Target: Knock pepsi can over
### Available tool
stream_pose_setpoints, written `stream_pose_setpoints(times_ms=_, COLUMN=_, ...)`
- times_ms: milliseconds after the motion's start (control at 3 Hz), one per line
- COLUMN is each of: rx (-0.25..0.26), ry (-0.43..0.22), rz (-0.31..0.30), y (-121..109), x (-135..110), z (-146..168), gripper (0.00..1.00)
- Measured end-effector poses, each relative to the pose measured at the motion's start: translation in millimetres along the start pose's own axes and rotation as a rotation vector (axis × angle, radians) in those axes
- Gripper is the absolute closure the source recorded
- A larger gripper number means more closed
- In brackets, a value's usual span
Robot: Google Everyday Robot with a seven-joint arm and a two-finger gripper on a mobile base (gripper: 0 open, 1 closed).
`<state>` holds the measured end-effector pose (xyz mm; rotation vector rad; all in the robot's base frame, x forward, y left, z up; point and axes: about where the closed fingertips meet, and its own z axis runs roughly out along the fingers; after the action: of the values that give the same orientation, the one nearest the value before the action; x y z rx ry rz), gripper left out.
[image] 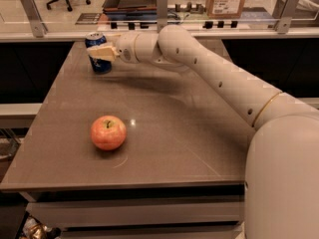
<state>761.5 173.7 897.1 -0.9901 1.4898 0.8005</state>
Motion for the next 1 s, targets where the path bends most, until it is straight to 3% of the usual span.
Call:
stream_pose_setpoints(times_ms=667, rx=-0.008, ry=0.0, rz=0.001, y=4.1, x=0.1, z=4.4, gripper=0.95)
stream_pose_setpoints(times_ms=1000, rx=-0.011, ry=0.0, rz=0.001, y=5.2, x=0.1, z=5.7, gripper=1.0)
